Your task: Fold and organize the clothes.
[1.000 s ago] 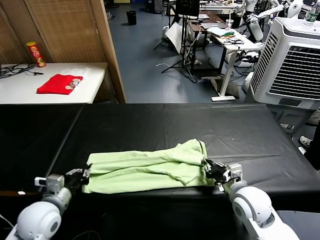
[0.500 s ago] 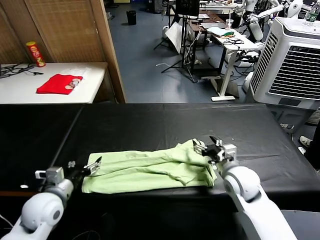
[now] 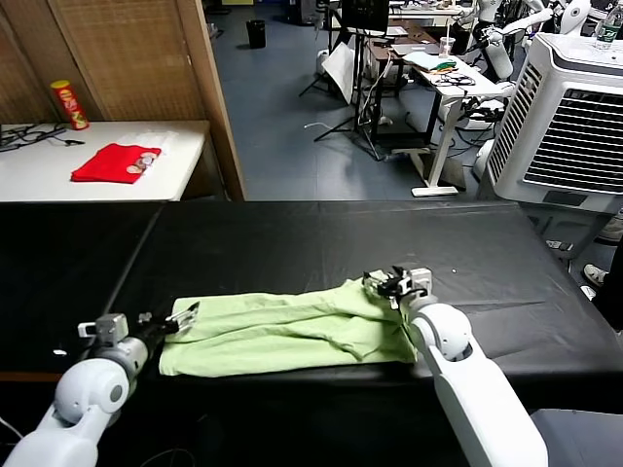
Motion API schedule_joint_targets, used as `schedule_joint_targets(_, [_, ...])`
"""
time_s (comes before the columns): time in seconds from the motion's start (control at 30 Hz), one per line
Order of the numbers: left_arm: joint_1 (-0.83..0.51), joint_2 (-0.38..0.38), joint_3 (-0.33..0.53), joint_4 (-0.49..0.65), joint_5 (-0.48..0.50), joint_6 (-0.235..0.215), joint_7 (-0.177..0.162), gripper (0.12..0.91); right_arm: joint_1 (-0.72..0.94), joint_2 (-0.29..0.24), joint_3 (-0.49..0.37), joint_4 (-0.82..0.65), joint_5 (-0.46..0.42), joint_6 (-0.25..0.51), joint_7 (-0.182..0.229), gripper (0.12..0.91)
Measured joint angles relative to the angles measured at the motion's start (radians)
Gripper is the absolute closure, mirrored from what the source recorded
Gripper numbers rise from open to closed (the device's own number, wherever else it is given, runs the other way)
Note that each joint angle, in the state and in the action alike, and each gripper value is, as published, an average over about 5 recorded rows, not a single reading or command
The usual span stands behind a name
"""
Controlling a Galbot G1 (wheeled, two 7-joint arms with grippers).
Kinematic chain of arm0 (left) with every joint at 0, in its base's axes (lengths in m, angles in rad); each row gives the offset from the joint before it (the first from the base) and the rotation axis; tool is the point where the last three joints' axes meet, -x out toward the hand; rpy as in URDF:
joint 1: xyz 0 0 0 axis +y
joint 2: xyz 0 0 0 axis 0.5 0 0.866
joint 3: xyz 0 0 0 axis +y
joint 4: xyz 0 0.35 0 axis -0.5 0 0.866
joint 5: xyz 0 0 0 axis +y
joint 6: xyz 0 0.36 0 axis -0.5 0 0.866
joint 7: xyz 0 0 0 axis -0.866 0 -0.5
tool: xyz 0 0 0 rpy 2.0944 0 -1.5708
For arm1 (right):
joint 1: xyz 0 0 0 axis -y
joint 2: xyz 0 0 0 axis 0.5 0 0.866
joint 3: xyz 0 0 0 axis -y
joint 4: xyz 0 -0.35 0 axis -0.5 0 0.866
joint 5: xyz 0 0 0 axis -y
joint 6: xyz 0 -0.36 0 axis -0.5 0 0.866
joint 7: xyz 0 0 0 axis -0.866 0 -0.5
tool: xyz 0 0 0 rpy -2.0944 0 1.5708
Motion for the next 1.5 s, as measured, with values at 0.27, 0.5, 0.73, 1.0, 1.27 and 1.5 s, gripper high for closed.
schedule_joint_targets(0.27, [-0.006,-0.009,0.005,0.011,0.054,-0.019,0.012,0.770,-0.031,0.039,0.020,0.011,-0.092,0.060,0.087,0.896])
schedule_joint_targets(0.5, [-0.035,-0.036,0.029,0.035,0.213,-0.069,0.023,0.903,-0.095,0.085,0.056,0.051,-0.124,0.076,0.106,0.898])
schedule_joint_targets(0.73, [-0.076,-0.042,0.037,0.060,0.246,-0.079,0.039,0.902,-0.156,0.081,0.078,0.114,-0.104,0.050,0.057,0.846])
schedule_joint_targets(1.0, [-0.050,-0.006,0.006,0.025,0.240,-0.080,0.051,0.614,-0.254,0.033,0.123,0.253,-0.053,0.043,0.043,0.417])
schedule_joint_targets(1.27, [0.033,0.003,-0.046,-0.060,0.166,-0.074,0.052,0.250,-0.345,0.010,0.174,0.381,-0.039,0.047,0.033,0.230])
schedule_joint_targets(1.5, [0.103,-0.035,-0.063,-0.091,0.165,-0.083,0.068,0.232,-0.383,0.011,0.180,0.434,-0.039,0.048,0.028,0.227])
